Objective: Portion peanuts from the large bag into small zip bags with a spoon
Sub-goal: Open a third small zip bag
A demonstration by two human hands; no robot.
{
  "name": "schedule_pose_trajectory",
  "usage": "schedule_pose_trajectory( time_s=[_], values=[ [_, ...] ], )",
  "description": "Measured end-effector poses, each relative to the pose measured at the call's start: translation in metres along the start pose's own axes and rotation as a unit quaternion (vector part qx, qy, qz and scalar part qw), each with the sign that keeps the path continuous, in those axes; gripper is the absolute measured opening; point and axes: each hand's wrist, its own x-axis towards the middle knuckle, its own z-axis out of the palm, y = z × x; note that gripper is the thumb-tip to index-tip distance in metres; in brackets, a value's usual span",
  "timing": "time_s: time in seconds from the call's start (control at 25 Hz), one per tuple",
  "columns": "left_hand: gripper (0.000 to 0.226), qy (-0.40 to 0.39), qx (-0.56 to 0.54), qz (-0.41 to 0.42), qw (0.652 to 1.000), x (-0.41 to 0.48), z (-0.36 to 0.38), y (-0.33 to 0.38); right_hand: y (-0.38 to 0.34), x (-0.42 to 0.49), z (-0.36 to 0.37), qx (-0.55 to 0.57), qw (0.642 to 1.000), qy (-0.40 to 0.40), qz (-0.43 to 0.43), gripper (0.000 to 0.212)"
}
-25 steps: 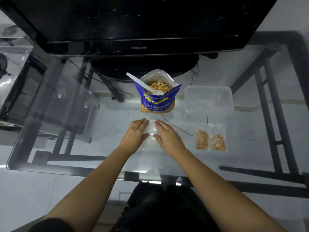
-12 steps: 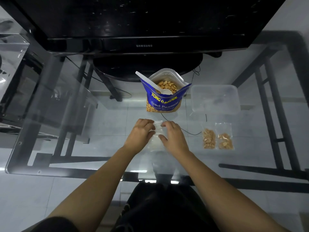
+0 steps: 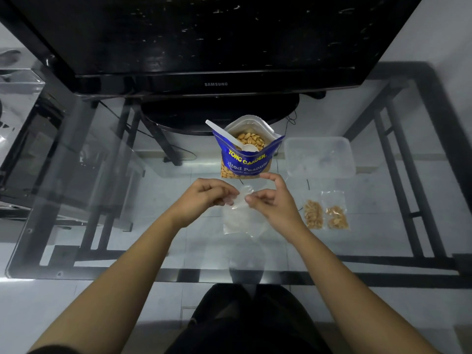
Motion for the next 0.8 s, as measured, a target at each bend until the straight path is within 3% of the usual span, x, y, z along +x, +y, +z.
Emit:
schedule_pose_trajectory(
  time_s=[0.2, 0.36, 0.56, 0.8],
  values=[
    [0.017, -0.035, 0.026, 0.02, 0.999, -0.004, 0.003, 0.028, -0.027, 0.0, -0.017, -0.035, 0.997, -0.058, -0.027, 0.066],
    [0.021, 0.025, 0.021, 0.048, 0.998, -0.006, 0.005, 0.043, -0.038, -0.002, -0.035, -0.099, 0.993, -0.061, 0.006, 0.073],
    [0.017, 0.114, 0.137, 0.041, 0.983, -0.003, 0.012, 0.051, -0.041, -0.001, -0.051, -0.033, 0.995, -0.098, -0.002, 0.069],
    [0.009, 0.171, 0.067, 0.025, 0.983, -0.002, 0.017, 0.055, -0.049, -0.002, -0.061, 0.01, 0.997, -0.067, -0.041, 0.069]
  ],
)
